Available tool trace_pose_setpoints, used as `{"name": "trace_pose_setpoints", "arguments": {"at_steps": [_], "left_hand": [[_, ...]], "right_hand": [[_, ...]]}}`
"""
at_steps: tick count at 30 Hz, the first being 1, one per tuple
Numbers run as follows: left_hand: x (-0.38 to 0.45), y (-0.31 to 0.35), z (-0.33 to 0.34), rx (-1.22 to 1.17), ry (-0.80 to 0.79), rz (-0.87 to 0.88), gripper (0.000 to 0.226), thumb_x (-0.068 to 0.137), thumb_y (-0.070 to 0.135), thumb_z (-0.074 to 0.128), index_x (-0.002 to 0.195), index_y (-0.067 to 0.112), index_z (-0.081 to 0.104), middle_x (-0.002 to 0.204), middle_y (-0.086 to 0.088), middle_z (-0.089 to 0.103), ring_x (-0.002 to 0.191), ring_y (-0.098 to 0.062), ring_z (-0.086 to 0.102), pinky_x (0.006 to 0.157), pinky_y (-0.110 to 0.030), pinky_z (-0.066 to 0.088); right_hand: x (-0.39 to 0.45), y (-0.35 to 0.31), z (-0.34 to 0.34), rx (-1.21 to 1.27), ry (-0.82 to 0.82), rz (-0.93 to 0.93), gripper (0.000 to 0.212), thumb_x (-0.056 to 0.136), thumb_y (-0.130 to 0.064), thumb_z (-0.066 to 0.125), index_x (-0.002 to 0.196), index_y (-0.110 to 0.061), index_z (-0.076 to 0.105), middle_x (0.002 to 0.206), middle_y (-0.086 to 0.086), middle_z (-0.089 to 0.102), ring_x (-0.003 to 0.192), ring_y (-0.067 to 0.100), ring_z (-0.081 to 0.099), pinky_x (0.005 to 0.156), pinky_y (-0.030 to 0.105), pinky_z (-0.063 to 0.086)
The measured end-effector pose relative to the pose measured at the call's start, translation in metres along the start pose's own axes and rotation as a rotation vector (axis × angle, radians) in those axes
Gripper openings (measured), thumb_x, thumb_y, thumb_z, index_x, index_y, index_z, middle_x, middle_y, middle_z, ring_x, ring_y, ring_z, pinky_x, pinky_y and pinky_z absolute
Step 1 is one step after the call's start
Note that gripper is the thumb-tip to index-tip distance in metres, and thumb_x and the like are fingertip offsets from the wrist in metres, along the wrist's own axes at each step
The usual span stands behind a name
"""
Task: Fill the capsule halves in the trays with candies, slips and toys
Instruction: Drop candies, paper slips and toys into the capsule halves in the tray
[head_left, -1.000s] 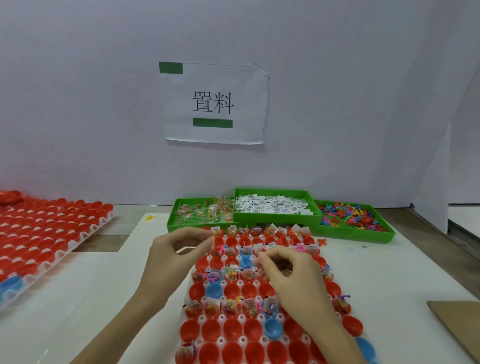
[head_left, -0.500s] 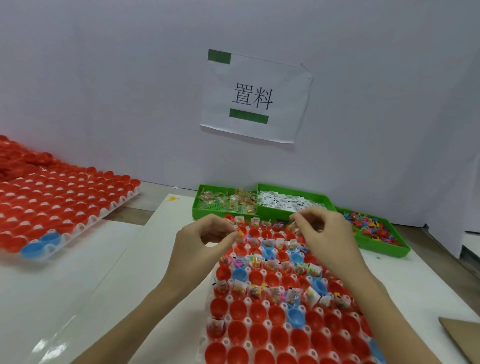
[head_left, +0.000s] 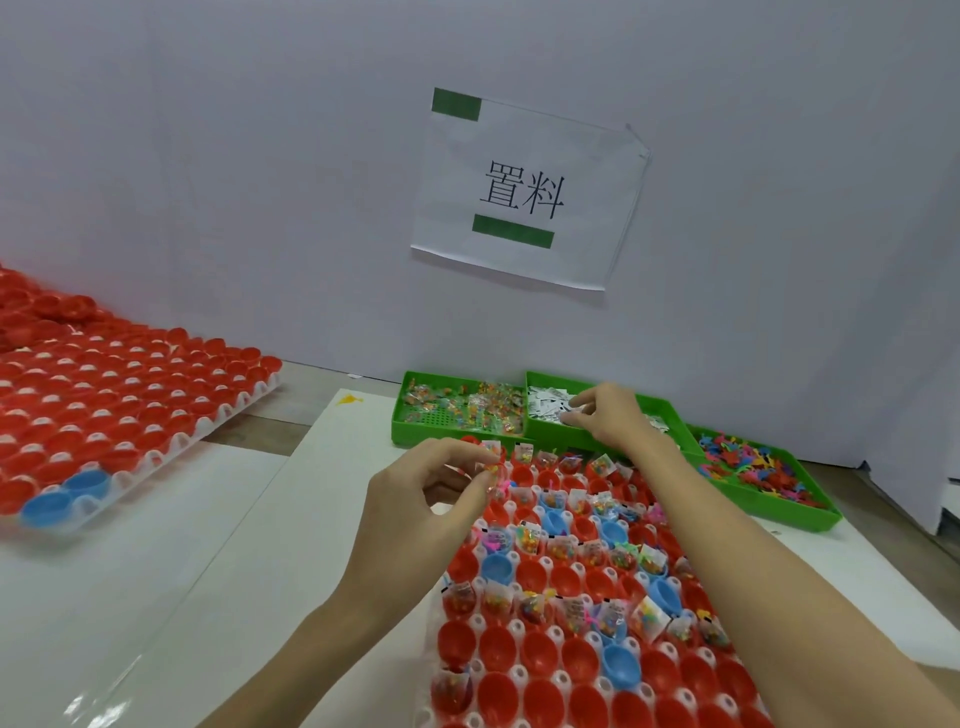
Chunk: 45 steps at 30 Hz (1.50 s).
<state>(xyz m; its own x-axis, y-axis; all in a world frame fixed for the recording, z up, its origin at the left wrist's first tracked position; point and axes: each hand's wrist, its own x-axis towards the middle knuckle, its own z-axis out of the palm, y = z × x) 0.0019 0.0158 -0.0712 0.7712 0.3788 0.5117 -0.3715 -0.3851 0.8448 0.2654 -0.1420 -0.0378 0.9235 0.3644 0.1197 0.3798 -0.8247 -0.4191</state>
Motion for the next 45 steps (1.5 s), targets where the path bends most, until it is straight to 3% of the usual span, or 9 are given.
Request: {"name": "trace_pose_setpoints", "arguments": {"at_steps": [6,10,15,19,28,30,35,39,45], "left_hand": [[-0.001,0.001,0.001,0.005,-0.008,-0.011,0.017,0.091,0.011,0.076,0.1,0.026,0.076,0.092,0.012,0.074,0.086,-0.011,0.072,0.074,-0.021,0.06],[-0.001,0.001,0.001,0.018,-0.016,-0.016,0.017,0.091,0.01,0.075,0.099,0.025,0.077,0.091,0.011,0.074,0.084,-0.011,0.071,0.074,-0.022,0.06],[0.0,0.001,-0.001,0.056,-0.017,-0.007,0.017,0.091,0.01,0.075,0.1,0.023,0.077,0.093,0.011,0.073,0.084,-0.01,0.071,0.074,-0.019,0.059],[0.001,0.0,-0.001,0.067,-0.014,-0.009,0.017,0.09,0.01,0.076,0.1,0.024,0.077,0.093,0.012,0.073,0.084,-0.009,0.071,0.073,-0.017,0.058],[0.002,-0.003,-0.002,0.039,-0.032,-0.071,0.016,0.09,0.012,0.076,0.097,0.027,0.076,0.085,0.015,0.075,0.076,-0.008,0.075,0.071,-0.018,0.06],[0.002,-0.003,-0.003,0.006,-0.033,-0.098,0.015,0.089,0.013,0.078,0.097,0.026,0.076,0.085,0.016,0.076,0.075,-0.007,0.076,0.07,-0.016,0.06],[0.002,0.0,-0.003,-0.078,-0.031,-0.152,0.013,0.083,0.017,0.083,0.091,0.026,0.079,0.085,0.012,0.078,0.081,-0.007,0.075,0.073,-0.013,0.057],[0.0,0.005,-0.002,-0.137,-0.086,-0.171,0.013,0.084,0.016,0.082,0.09,0.027,0.081,0.087,0.008,0.079,0.084,-0.01,0.076,0.074,-0.014,0.057],[-0.003,0.011,0.0,-0.16,-0.189,-0.108,0.021,0.079,0.021,0.085,0.098,0.026,0.08,0.088,0.005,0.08,0.085,-0.012,0.077,0.074,-0.016,0.058]], "right_hand": [[0.017,-0.001,0.004,0.026,-0.005,0.071,0.035,0.087,-0.027,0.08,0.111,-0.002,0.072,0.12,0.014,0.07,0.1,0.022,0.063,0.09,0.033,0.051],[0.016,0.004,0.008,0.113,0.073,0.079,0.023,0.09,-0.021,0.077,0.104,-0.003,0.074,0.113,0.012,0.072,0.084,0.016,0.06,0.072,0.028,0.047],[0.012,0.012,0.004,0.176,0.061,0.079,0.017,0.086,-0.022,0.081,0.092,-0.007,0.077,0.095,0.004,0.072,0.08,0.014,0.062,0.073,0.028,0.049],[0.006,0.016,-0.001,0.168,0.103,0.045,0.02,0.086,-0.03,0.08,0.083,-0.012,0.074,0.076,-0.004,0.068,0.066,0.008,0.058,0.056,0.021,0.042],[-0.007,0.033,-0.013,0.061,0.157,-0.029,0.022,0.098,-0.025,0.067,0.104,-0.005,0.074,0.093,0.003,0.069,0.083,0.014,0.059,0.074,0.027,0.049],[-0.013,0.033,-0.017,0.109,0.21,-0.047,0.028,0.097,-0.033,0.068,0.1,-0.006,0.076,0.091,0.003,0.071,0.085,0.016,0.063,0.083,0.035,0.054],[-0.052,0.018,-0.027,0.344,0.27,-0.074,0.025,0.093,-0.037,0.072,0.102,-0.015,0.078,0.09,-0.004,0.074,0.079,0.008,0.066,0.078,0.027,0.054],[-0.113,-0.008,-0.031,0.55,0.161,-0.167,0.013,0.089,-0.028,0.076,0.102,-0.026,0.076,0.086,-0.011,0.077,0.077,0.001,0.071,0.066,0.012,0.054],[-0.192,-0.039,-0.008,0.612,-0.01,-0.299,0.008,0.091,-0.027,0.077,0.097,-0.025,0.08,0.086,-0.009,0.078,0.082,0.007,0.075,0.077,0.022,0.06]]}}
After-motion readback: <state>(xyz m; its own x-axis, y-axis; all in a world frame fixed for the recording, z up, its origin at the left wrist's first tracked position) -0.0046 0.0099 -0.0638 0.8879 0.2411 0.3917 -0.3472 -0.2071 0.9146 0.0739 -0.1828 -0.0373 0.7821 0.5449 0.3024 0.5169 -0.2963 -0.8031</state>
